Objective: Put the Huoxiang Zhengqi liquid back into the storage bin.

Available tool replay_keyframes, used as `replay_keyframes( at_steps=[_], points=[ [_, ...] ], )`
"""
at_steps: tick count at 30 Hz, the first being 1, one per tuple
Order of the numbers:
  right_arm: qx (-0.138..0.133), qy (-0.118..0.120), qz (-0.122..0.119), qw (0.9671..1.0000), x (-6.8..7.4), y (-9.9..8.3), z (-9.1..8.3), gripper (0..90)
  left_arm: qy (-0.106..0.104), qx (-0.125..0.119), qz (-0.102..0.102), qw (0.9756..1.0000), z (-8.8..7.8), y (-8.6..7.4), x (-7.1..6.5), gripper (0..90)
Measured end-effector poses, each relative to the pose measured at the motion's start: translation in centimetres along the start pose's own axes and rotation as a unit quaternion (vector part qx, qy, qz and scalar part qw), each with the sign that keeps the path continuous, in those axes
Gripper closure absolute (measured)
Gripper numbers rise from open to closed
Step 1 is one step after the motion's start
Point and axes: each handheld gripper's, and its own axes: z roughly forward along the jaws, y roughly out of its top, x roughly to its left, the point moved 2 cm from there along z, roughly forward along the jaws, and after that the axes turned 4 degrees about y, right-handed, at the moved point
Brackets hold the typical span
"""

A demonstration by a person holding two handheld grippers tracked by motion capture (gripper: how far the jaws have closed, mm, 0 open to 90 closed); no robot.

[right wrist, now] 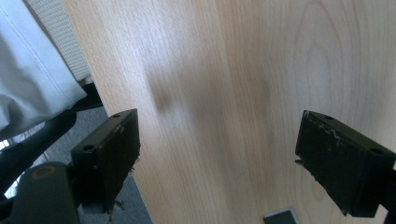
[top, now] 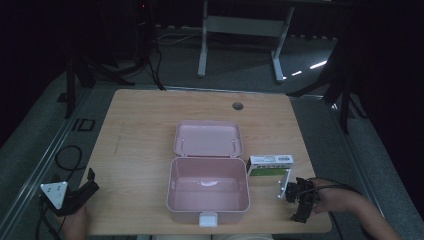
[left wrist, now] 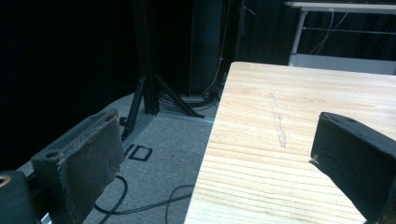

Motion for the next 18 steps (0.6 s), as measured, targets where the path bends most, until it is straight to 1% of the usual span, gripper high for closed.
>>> replay_keyframes(
  at_steps=[4,7,9,10,12,14,15,16,17,18],
  points=[
    [0.002,-0.004,-0.013,0.9999,0.1,1.1,-0.2,12.8,-0.001,0.0,0.002,1.0,0.0,0.0,0.0,2.6],
    [0.015,0.003,-0.029,0.9995,0.1,1.9,-0.5,15.0,-0.001,0.001,0.002,1.0,0.0,0.0,0.0,2.6],
    [0.017,0.006,-0.036,0.9992,0.0,2.4,-0.8,15.1,-0.002,0.002,0.001,1.0,0.0,0.0,0.0,2.6],
    [0.015,0.01,-0.037,0.9991,0.0,2.5,-1.0,15.5,-0.003,0.002,0.0,1.0,0.0,0.0,0.0,2.6],
    [0.009,0.007,-0.052,0.9986,0.1,3.0,-1.6,19.6,-0.003,0.002,0.0,1.0,0.1,0.0,0.0,2.6],
    [0.001,0.0,-0.067,0.9977,0.3,3.5,-2.5,19.7,-0.003,0.003,0.0,1.0,0.1,0.0,0.0,2.6],
    [-0.008,-0.004,-0.076,0.9971,0.4,3.8,-3.1,19.7,-0.004,0.004,0.0,1.0,0.1,0.0,0.0,2.6],
    [-0.011,-0.004,-0.078,0.9969,0.4,3.9,-3.5,19.7,-0.004,0.003,0.001,1.0,0.1,0.0,0.0,2.6],
    [-0.015,-0.012,-0.084,0.9963,0.3,4.1,-4.2,20.1,-0.004,0.003,0.001,1.0,0.1,0.0,0.0,2.6],
    [-0.017,-0.017,-0.084,0.9961,0.3,4.2,-4.5,20.7,-0.005,0.003,0.001,1.0,0.1,0.0,0.0,2.6]
  ],
)
